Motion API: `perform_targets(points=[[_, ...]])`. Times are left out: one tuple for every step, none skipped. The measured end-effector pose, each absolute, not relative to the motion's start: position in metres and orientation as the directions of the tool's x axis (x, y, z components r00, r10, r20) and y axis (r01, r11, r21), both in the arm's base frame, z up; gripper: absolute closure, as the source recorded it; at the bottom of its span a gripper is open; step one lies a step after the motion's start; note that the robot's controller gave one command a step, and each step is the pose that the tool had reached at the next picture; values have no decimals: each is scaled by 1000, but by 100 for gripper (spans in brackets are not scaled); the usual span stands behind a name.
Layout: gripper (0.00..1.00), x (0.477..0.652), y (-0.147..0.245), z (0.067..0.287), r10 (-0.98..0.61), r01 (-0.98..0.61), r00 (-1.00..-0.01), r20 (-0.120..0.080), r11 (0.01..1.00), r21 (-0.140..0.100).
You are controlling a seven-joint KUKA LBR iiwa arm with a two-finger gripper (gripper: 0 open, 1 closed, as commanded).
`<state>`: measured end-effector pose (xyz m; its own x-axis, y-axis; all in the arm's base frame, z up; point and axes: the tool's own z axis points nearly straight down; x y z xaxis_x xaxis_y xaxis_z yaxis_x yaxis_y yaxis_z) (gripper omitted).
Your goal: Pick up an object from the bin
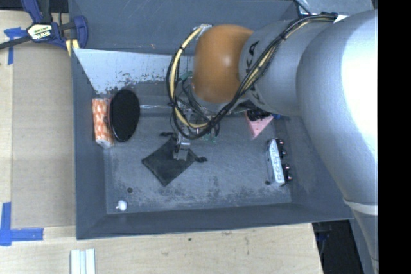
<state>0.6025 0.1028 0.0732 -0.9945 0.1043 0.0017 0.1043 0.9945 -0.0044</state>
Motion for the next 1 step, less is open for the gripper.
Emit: perform_targets(points=[[0, 567, 113, 70, 147, 147, -989, 4, 989, -2]])
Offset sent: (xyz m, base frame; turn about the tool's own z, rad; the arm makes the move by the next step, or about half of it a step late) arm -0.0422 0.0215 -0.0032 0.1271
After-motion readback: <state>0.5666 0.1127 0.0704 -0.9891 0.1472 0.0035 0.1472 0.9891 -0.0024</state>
